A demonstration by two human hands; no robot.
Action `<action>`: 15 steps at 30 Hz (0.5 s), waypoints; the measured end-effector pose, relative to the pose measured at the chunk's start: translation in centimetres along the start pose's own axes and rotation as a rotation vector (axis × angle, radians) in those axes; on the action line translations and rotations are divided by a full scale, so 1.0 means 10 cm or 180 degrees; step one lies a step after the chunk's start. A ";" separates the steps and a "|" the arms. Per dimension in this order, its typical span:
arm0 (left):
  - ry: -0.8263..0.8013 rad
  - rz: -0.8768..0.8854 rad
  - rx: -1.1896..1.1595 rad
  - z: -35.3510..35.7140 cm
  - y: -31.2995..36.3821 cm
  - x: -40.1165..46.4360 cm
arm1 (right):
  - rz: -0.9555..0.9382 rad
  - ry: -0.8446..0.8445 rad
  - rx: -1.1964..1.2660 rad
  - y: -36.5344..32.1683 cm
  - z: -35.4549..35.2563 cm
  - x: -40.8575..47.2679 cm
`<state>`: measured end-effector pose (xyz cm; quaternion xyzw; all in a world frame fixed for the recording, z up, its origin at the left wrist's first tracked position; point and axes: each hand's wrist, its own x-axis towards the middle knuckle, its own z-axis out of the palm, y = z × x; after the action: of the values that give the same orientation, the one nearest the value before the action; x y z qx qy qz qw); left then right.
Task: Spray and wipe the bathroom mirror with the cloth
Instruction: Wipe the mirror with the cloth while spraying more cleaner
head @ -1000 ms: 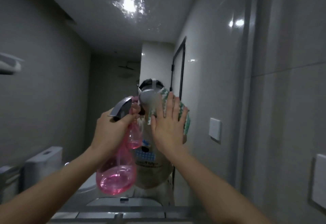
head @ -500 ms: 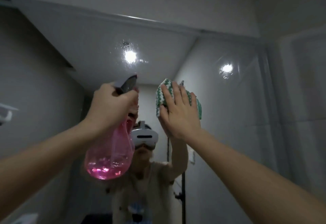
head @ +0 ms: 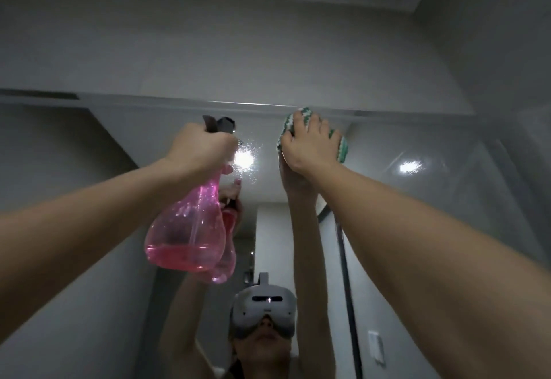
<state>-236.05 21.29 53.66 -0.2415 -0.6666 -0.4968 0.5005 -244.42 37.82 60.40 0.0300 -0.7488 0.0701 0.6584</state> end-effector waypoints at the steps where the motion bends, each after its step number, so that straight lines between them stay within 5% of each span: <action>1: 0.0001 0.0043 0.0039 -0.03 -0.04 0.01 | -0.0016 0.0063 -0.0057 -0.01 0.01 0.00; 15: 0.0431 -0.0460 -0.0313 -0.13 -0.29 -0.77 | -0.1660 -0.0398 0.0037 -0.34 0.29 -1.70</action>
<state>-234.87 20.31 45.48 -0.1830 -0.6217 -0.5789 0.4949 -244.59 33.25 43.45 0.2299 -0.7545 -0.0996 0.6065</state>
